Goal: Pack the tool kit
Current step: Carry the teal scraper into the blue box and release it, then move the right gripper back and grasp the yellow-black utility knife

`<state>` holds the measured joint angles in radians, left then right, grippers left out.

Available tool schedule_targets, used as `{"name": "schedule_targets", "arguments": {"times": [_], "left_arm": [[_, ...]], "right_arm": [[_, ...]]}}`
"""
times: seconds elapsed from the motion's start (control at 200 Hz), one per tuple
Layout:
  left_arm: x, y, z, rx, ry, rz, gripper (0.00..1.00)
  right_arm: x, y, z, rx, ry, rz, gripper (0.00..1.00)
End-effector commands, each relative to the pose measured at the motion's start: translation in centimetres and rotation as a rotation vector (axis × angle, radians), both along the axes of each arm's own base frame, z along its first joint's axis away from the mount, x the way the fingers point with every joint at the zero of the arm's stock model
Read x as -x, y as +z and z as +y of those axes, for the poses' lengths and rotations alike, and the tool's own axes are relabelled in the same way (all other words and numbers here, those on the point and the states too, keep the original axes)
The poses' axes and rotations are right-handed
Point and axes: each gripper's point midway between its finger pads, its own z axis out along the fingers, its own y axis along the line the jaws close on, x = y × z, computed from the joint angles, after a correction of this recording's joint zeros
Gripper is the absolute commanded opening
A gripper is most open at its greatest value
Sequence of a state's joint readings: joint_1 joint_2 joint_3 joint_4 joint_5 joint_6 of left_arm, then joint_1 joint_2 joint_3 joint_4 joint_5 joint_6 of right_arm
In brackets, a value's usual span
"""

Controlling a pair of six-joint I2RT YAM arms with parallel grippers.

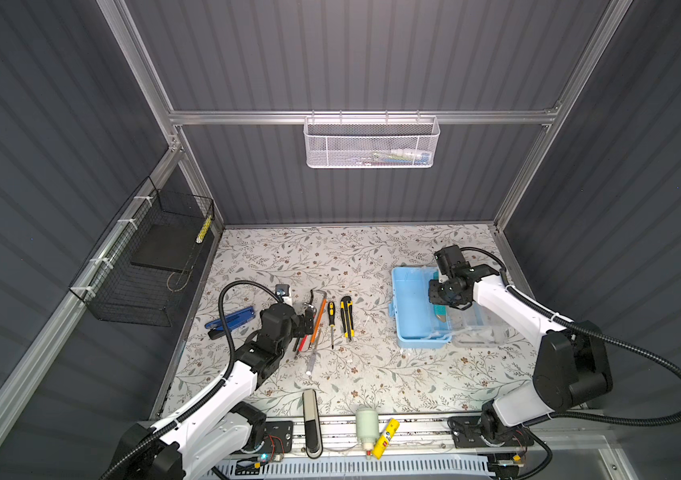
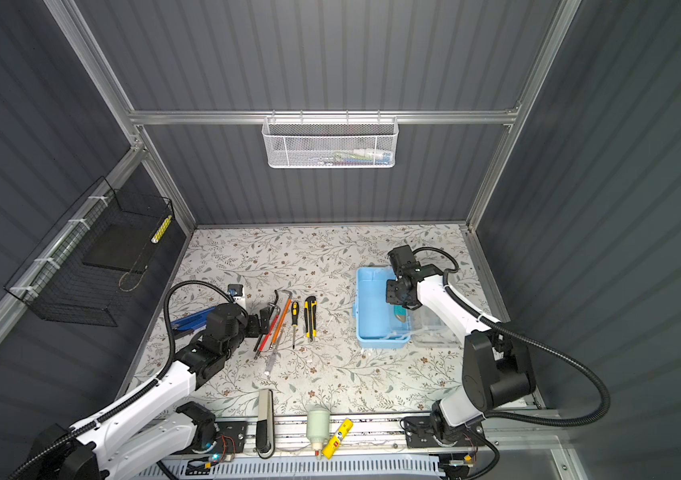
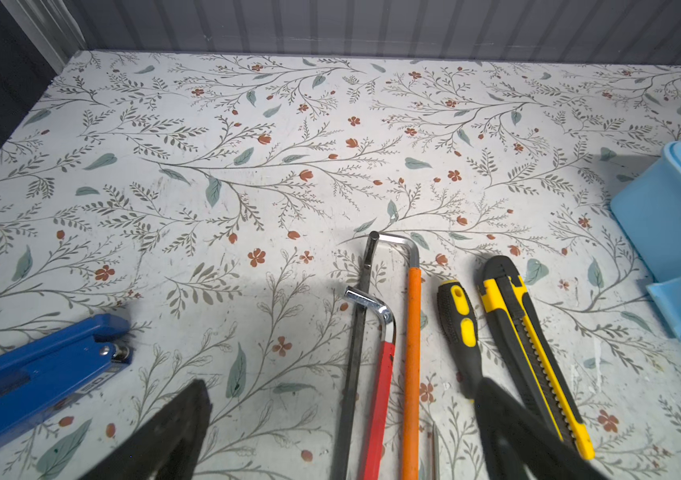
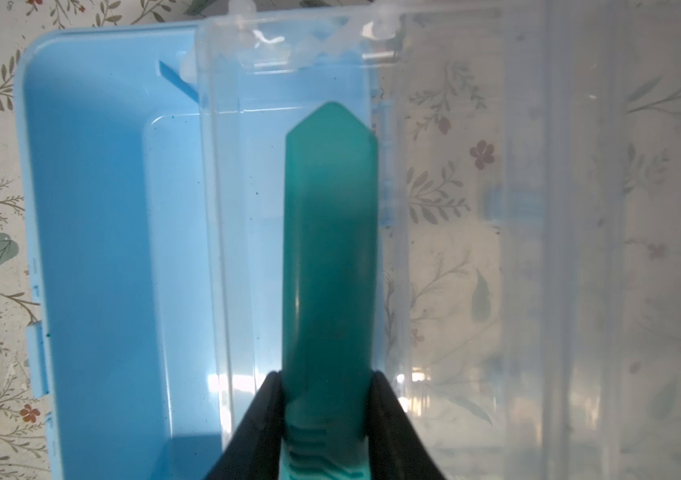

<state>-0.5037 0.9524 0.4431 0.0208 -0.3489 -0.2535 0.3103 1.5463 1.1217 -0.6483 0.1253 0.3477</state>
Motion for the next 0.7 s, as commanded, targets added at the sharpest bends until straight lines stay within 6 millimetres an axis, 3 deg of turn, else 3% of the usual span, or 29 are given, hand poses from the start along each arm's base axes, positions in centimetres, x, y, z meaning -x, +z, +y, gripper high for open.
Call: {"name": "schedule_targets", "arguments": {"times": [0.0, 0.23, 0.385, 0.47, 0.535, 0.606, 0.696], "left_arm": [[-0.1, -0.5, 0.5, -0.045, 0.013, 0.024, 0.99], [-0.2, -0.6, 0.7, -0.049, 0.026, 0.028, 0.99], [0.0, -0.5, 0.8, -0.045, 0.030, 0.018, 0.99], [-0.1, -0.5, 0.9, -0.047, 0.034, 0.021, 0.99], [-0.1, -0.5, 0.9, -0.049, 0.036, 0.024, 0.99], [-0.1, -0.5, 0.9, -0.049, 0.040, 0.024, 0.99], [-0.1, -0.5, 1.0, -0.046, 0.041, 0.019, 0.99]], "right_arm": [[-0.2, -0.4, 0.2, -0.008, 0.011, 0.004, 0.21], [0.0, 0.6, -0.2, 0.025, 0.016, -0.006, 0.41], [0.1, 2.4, 0.2, 0.041, 0.037, -0.023, 0.53], [0.4, 4.1, 1.1, 0.059, 0.057, -0.040, 0.53], [0.8, 6.1, 3.3, 0.057, 0.102, -0.093, 0.54], [1.5, 7.9, 7.2, 0.007, 0.167, -0.154, 0.57], [2.4, 7.7, 12.3, -0.065, 0.247, -0.184, 0.58]]}}
